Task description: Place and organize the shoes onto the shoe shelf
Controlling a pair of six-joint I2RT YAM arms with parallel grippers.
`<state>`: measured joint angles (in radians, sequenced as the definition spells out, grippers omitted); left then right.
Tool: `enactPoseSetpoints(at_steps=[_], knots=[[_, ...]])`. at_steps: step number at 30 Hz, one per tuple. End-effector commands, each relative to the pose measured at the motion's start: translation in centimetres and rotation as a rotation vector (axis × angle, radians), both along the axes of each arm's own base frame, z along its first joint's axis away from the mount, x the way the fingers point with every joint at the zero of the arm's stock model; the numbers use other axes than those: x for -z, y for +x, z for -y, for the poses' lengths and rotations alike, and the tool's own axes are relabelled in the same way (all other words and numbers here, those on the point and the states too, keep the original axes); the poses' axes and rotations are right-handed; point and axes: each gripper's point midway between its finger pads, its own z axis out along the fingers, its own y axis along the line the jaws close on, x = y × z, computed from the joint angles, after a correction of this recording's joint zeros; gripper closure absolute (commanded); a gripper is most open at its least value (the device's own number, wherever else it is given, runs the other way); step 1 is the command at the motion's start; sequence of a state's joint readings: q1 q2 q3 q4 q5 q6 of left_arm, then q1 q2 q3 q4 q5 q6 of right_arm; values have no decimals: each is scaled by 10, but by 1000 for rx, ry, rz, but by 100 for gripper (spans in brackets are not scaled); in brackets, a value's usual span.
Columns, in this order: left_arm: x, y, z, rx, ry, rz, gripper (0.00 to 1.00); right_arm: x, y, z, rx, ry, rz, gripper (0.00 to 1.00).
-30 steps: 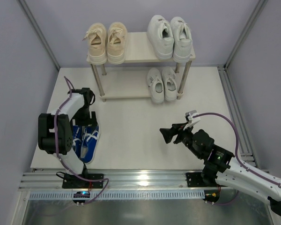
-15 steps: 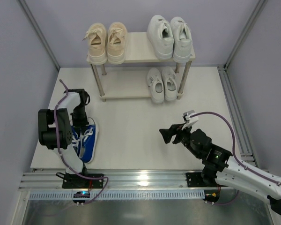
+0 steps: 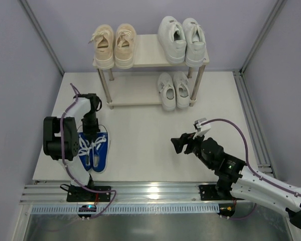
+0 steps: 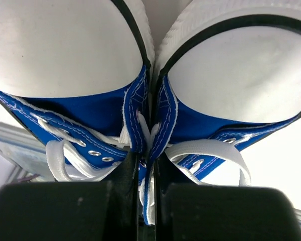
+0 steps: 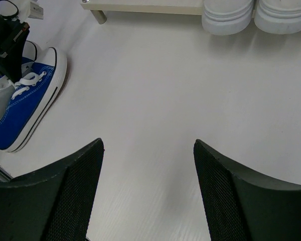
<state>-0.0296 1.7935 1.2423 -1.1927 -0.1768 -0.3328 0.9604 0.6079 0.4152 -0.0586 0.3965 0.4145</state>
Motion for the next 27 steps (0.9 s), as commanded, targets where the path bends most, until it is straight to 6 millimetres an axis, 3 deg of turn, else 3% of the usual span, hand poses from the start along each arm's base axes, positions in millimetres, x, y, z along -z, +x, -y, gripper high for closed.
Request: enactPoseSetpoints(at_steps=[1, 10, 15, 24, 27], knots=[[-34, 18, 38, 96, -79, 120, 100, -21, 6, 2, 35, 19, 32, 26], [-46, -3, 97, 213, -198, 155, 100, -24, 14, 12, 110, -20, 23, 26], [-48, -6, 146, 282, -296, 205, 100, -26, 18, 23, 173, -44, 19, 26], [-50, 41, 232, 383, -373, 316, 100, -35, 21, 44, 265, -88, 18, 26], [-50, 65, 247, 420, -338, 350, 100, -35, 20, 51, 287, -101, 11, 26]])
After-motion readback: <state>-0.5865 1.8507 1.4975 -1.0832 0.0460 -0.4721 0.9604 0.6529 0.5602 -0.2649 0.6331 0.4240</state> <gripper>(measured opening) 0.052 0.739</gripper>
